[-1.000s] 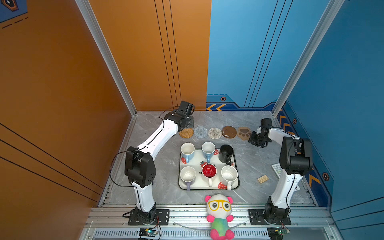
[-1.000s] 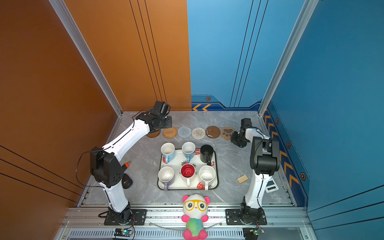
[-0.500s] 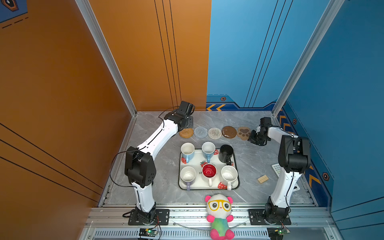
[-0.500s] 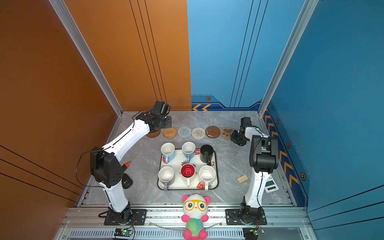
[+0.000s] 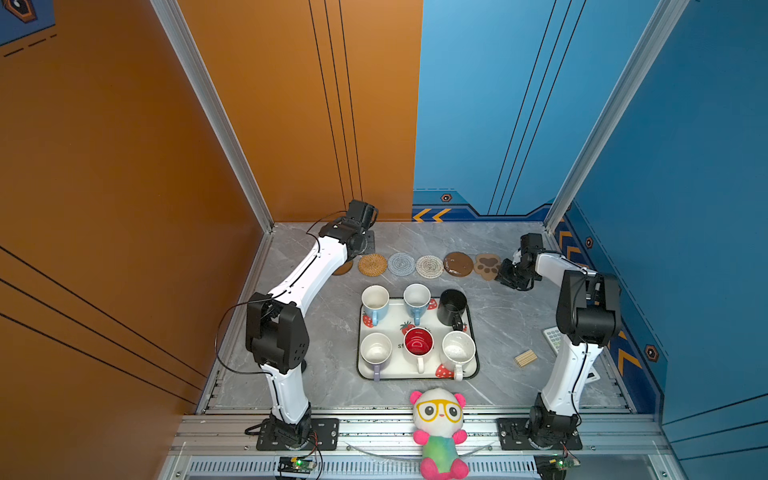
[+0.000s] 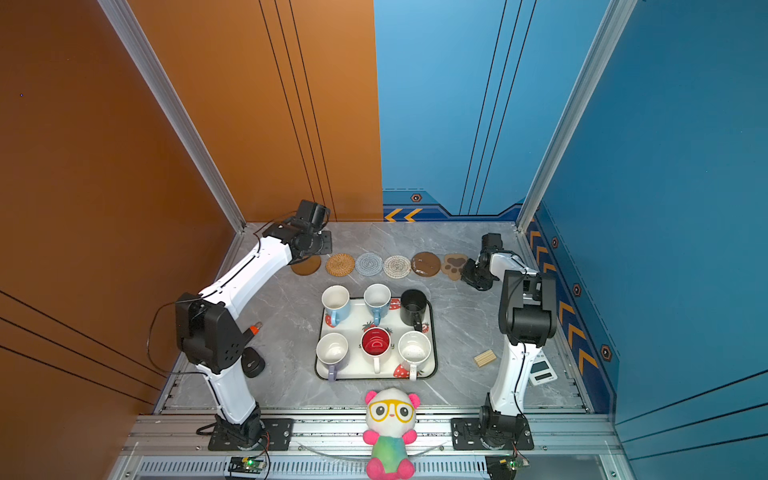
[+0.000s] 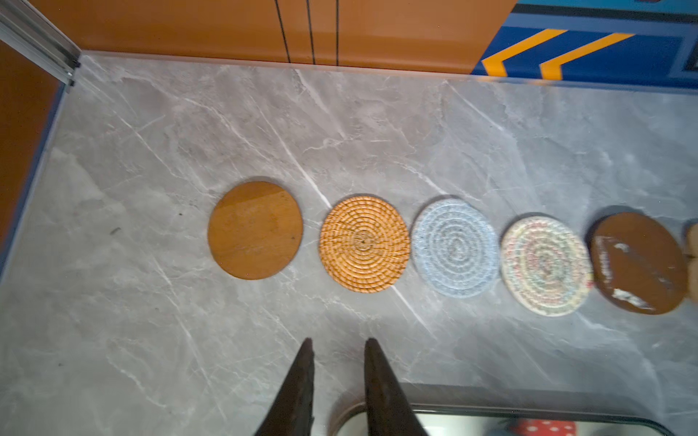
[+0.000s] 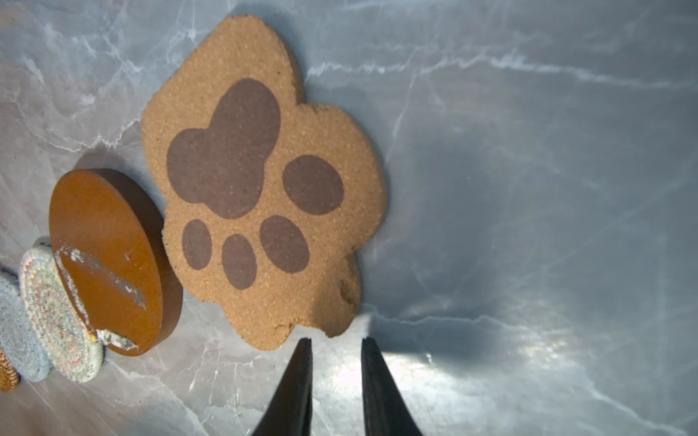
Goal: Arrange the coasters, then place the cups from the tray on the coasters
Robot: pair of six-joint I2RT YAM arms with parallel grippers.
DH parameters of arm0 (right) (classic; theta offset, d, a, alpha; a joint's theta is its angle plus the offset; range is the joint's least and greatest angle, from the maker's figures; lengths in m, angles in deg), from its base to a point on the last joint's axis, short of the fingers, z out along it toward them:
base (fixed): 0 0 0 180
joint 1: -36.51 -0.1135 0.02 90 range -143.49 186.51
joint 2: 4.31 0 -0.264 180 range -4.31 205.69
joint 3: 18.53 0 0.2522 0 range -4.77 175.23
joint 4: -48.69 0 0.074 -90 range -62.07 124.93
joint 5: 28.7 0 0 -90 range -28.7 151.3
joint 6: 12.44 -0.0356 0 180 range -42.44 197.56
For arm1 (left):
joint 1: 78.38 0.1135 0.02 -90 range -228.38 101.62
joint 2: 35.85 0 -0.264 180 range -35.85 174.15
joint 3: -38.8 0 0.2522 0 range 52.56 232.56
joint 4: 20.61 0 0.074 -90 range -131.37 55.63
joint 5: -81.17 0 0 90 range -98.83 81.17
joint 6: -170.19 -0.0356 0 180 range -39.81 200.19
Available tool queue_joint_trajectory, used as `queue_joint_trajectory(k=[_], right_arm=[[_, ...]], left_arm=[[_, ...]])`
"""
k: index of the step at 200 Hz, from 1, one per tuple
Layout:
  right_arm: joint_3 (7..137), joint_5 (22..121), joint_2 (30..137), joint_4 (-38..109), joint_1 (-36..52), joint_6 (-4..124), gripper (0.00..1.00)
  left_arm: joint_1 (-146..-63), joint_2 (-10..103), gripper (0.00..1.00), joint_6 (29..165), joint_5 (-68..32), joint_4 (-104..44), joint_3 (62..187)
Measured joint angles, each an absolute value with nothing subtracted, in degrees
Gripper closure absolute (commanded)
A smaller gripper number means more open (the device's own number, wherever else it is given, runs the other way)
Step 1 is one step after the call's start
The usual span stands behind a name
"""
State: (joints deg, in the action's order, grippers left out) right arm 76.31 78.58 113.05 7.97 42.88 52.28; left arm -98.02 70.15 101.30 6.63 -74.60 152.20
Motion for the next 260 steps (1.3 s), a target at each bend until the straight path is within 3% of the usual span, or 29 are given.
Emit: queue_joint_trajectory(k=[61,81,149,194,260], right_arm=[[73.0,79.3,106.3,8.0,42.8,52.2,0.77],[72.7,79.5,102.8,8.5,42.8,52.3,0.77],[67.9,79.7,99.3,9.6,42.9,52.3,0.77],[66.1,79.7,98.6,9.6,42.9,52.3,0.77],[66.1,79.7,98.1,9.6,42.9,52.3,0.77]], left_arm=[[-89.5,73.1,0.52,103.9,9.3,-75.8,152.5],[-87.3,78.9,0.39,104.2,9.7,-76.0,155.3],[-84.7,95.9,0.35,106.1,9.6,-76.6,168.6],[-83.0,101.9,0.35,108.2,7.6,-76.2,178.8],[-82.1,108.1,0.35,112.1,4.7,-76.2,182.8]])
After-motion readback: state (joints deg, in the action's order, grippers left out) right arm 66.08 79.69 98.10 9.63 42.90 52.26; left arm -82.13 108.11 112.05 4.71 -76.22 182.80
